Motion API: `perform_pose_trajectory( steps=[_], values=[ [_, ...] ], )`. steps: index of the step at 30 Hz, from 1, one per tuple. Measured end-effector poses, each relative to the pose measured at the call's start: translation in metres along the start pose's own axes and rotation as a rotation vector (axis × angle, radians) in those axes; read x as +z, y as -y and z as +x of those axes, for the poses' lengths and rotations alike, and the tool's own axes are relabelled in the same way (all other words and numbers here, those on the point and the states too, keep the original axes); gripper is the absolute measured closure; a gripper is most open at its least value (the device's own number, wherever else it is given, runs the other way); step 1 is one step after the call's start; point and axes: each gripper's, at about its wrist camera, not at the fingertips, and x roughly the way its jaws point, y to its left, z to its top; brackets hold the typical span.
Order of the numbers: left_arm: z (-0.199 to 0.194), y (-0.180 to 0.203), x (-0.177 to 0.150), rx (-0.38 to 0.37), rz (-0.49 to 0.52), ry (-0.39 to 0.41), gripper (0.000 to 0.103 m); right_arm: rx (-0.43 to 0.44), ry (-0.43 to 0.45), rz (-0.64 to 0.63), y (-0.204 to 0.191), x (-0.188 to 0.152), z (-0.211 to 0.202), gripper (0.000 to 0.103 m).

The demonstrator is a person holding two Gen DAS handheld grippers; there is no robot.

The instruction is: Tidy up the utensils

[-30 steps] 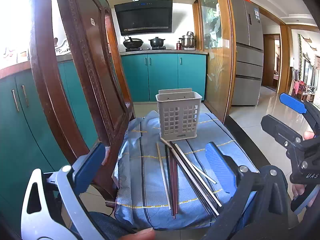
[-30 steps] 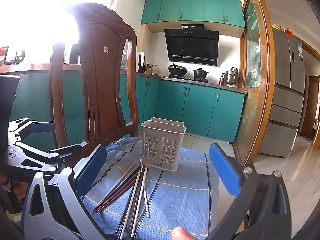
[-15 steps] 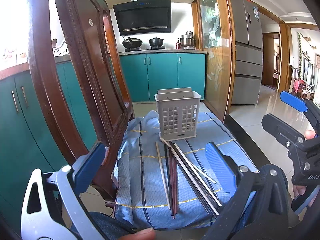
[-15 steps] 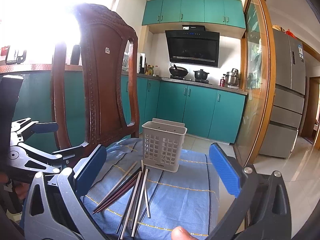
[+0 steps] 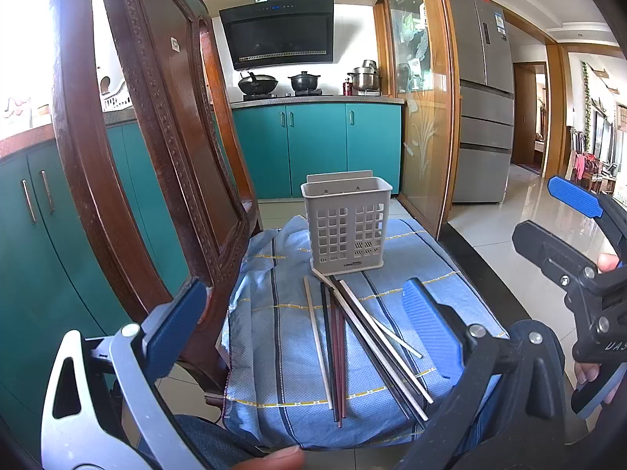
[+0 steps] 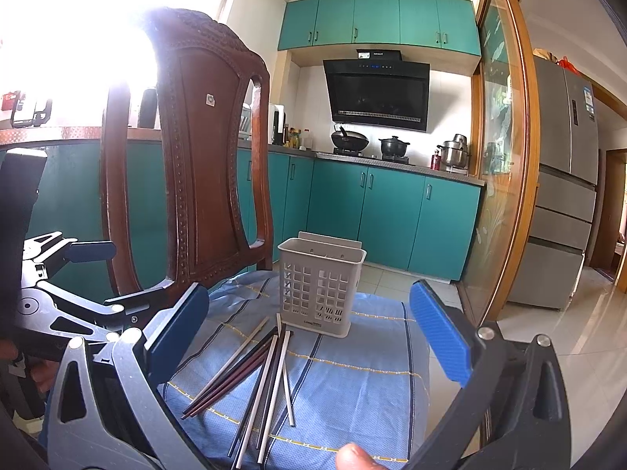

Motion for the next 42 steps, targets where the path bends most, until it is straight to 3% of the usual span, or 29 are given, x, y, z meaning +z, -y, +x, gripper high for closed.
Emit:
perform_pose_trajectory(
  steps=[42],
  values=[
    [0.0015,0.0030,-0.0007,-0.001,0.006,-0.008,0.004,0.009,-0.003,-0.006,-0.0056,-0.0007,0.0042,0.003]
  ],
)
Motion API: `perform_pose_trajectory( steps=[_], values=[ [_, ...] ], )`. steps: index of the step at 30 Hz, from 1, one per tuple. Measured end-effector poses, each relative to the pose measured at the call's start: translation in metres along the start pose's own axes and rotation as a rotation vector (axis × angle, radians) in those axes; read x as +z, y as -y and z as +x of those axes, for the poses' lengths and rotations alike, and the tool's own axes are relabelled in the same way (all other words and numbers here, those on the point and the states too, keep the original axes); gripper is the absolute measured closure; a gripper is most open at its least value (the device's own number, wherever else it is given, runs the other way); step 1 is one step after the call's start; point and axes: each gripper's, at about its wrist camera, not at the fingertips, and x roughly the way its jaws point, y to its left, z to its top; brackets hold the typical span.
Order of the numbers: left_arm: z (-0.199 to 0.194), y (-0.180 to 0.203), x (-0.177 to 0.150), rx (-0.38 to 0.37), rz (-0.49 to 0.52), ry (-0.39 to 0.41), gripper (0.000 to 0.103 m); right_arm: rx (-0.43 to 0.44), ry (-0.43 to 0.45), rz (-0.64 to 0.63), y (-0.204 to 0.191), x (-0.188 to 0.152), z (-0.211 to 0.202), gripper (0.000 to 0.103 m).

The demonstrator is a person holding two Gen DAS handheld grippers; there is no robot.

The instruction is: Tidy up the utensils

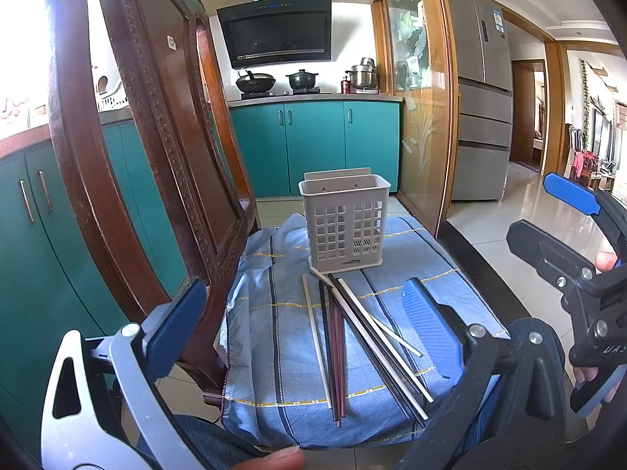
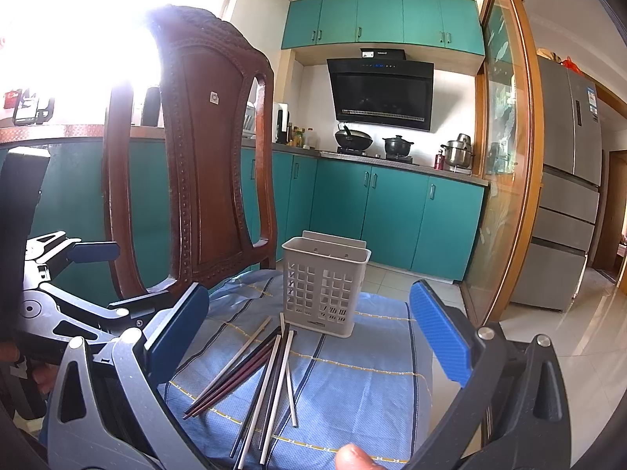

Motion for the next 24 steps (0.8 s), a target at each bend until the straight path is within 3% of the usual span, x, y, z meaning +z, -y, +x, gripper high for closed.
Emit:
perform_pose_trajectory(
  steps=[24],
  values=[
    [0.0032,0.0012,0.0009,-0.005,-0.004,-0.019,0.004,-0.021,-0.007,-0.001,0.0069,-0.0047,0.0013,0.003]
  ],
)
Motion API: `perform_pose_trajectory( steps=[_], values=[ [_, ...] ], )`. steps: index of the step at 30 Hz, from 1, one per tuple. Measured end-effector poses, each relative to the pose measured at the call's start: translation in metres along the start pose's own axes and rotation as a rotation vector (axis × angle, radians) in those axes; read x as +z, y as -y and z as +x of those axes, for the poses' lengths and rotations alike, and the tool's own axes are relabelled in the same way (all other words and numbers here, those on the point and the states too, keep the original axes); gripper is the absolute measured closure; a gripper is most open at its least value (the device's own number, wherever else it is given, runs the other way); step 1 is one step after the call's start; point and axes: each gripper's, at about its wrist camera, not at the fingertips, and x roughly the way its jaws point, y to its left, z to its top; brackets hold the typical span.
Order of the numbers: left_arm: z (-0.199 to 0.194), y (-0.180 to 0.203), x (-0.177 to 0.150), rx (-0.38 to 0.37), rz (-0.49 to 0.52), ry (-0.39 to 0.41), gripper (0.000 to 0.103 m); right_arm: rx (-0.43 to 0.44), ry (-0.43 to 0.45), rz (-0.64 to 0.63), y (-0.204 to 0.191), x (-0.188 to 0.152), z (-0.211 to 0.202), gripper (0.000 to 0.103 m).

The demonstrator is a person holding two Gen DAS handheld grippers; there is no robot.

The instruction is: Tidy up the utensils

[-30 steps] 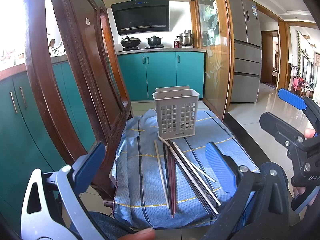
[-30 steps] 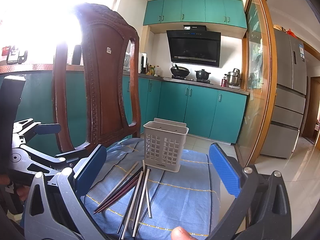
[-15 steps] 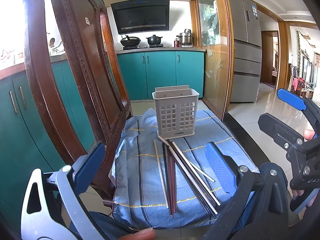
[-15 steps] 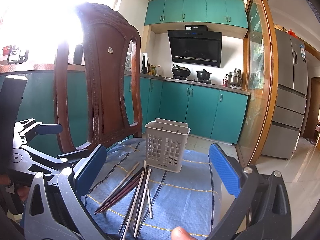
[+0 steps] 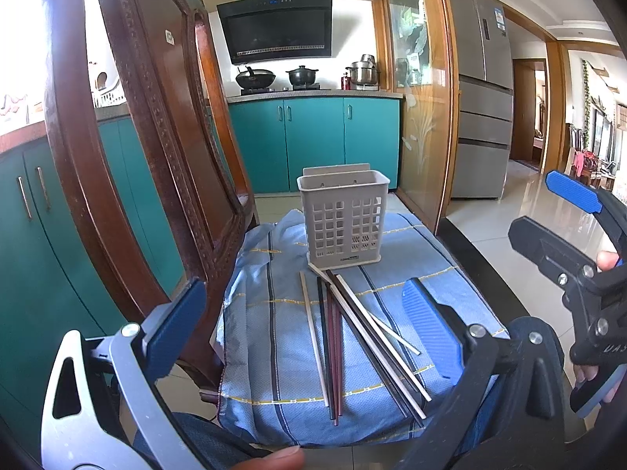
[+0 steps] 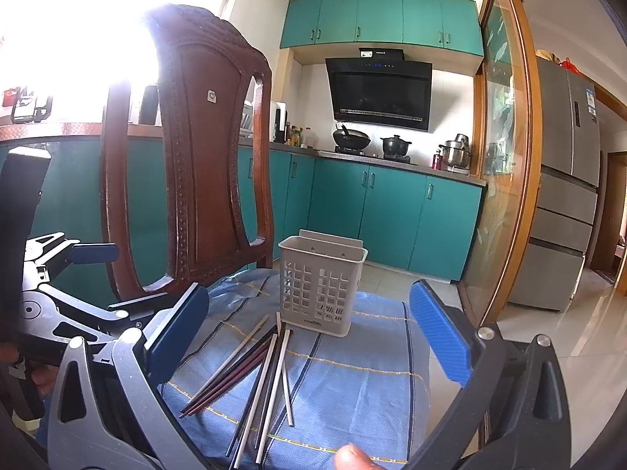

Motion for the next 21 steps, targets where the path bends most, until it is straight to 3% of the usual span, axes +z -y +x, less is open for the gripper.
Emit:
perform_pose_trajectory(
  steps=[3,5,10,13,16,21],
  values=[
    [0.008,0.000,-0.005,0.003,-0.005,-0.027,0.004,-0.057,-0.044,-0.002,0.006,-0.004,0.011,0.003],
    [0.017,0.000,-0.012,0.007,-0.007,-0.060,0.004,-0.075,-0.124,0.000,0.013,-0.011,0.032,0.003],
    [0.031,0.004,-0.030,-0.009,0.000,-0.139,0.004,0.114,-0.405,0.101,0.020,-0.047,0.111,0.003],
    [0.035,0.006,-0.041,0.004,0.022,-0.170,0.004,0.220,-0.535,0.062,0.000,-0.070,0.155,0.007],
    [0.035,0.007,-0.046,0.017,0.026,-0.186,0.004,0.251,-0.620,-0.014,-0.024,-0.087,0.187,0.007],
    [0.035,0.006,-0.055,0.045,0.018,-0.219,0.004,0.214,-0.722,-0.077,-0.034,-0.107,0.221,0.007]
  ],
)
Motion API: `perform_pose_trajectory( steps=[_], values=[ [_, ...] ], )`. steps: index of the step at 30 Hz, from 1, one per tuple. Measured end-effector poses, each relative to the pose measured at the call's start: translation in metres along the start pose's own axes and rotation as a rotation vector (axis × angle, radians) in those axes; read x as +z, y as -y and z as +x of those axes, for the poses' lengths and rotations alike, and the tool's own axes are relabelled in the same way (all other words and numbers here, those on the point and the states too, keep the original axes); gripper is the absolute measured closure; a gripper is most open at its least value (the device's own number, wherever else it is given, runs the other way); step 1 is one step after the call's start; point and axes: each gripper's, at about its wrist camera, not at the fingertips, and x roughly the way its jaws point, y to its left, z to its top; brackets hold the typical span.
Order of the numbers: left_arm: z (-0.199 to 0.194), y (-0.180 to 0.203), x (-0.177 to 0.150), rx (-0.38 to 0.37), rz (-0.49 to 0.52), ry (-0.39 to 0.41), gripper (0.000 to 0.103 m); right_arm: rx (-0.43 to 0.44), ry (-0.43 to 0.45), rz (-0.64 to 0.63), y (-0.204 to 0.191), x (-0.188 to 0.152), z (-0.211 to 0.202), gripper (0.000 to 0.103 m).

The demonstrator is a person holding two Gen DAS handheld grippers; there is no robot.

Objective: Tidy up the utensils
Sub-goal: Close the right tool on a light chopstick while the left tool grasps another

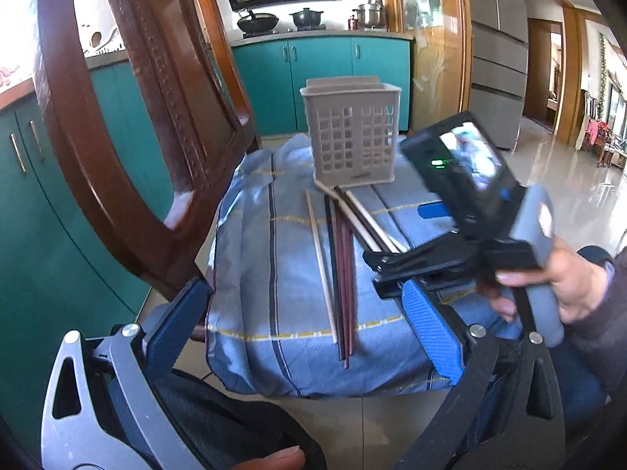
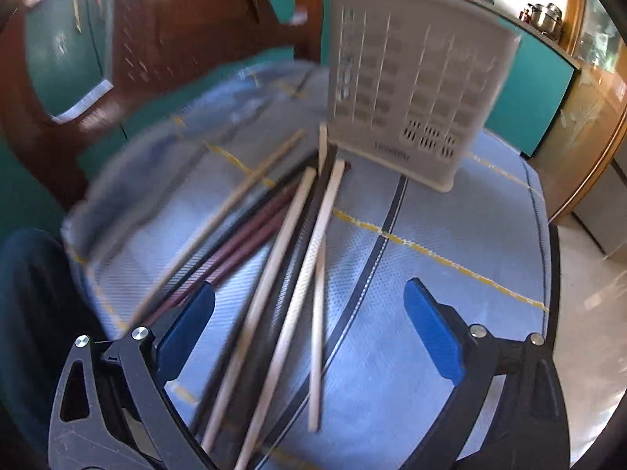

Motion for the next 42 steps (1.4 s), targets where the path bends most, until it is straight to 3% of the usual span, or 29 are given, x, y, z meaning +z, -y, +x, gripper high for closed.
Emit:
perform_pose_trajectory(
  steps=[2,11,16,18,21,25,27,29,31,32,34,37,38,42],
  values=[
    [0.002,0.003,-0.002,0.006,0.001,-0.014,0.004,0.016,-0.038,0.040,0.009,0.002,0.013,0.010],
    [0.035,0.008,0.008,-0.007,0.019,-0.052,0.004,0.013,0.000,0.121,0.041,0.013,0.014,0.016],
    [0.072,0.000,0.031,-0.073,-0.014,-0.069,0.005,0.061,-0.006,0.239,0.067,0.015,0.010,0.019],
    [0.095,-0.005,0.047,-0.104,-0.019,-0.082,0.014,0.066,-0.009,0.294,0.080,0.015,0.008,0.019],
    [0.130,-0.010,0.069,-0.127,-0.015,-0.120,0.028,0.032,-0.015,0.339,0.095,0.011,0.003,0.019],
    [0.172,-0.011,0.092,-0.109,0.010,-0.172,0.030,-0.092,-0.035,0.346,0.110,0.004,0.001,0.022],
    [0.180,-0.011,0.092,-0.104,0.010,-0.191,0.037,-0.155,-0.045,0.330,0.112,0.003,0.001,0.025],
    [0.184,-0.011,0.089,-0.098,0.007,-0.217,0.042,-0.098,-0.036,0.330,0.113,0.008,0.001,0.028],
    [0.188,-0.010,0.087,-0.084,0.005,-0.252,0.052,0.039,-0.044,0.303,0.111,0.018,-0.001,0.034],
    [0.189,-0.010,0.085,-0.088,0.004,-0.261,0.057,0.062,-0.056,0.280,0.106,0.024,0.004,0.039],
    [0.194,-0.013,0.084,-0.097,-0.007,-0.283,0.061,0.057,-0.100,0.219,0.100,0.033,0.011,0.048],
    [0.200,-0.016,0.082,-0.089,-0.034,-0.311,0.061,0.070,-0.101,0.160,0.097,0.040,0.014,0.053],
    [0.201,-0.016,0.082,-0.085,-0.041,-0.315,0.061,0.068,-0.101,0.156,0.097,0.041,0.015,0.059],
    [0.204,-0.019,0.080,-0.074,-0.073,-0.326,0.061,0.079,-0.086,0.182,0.105,0.038,0.016,0.063]
  ],
)
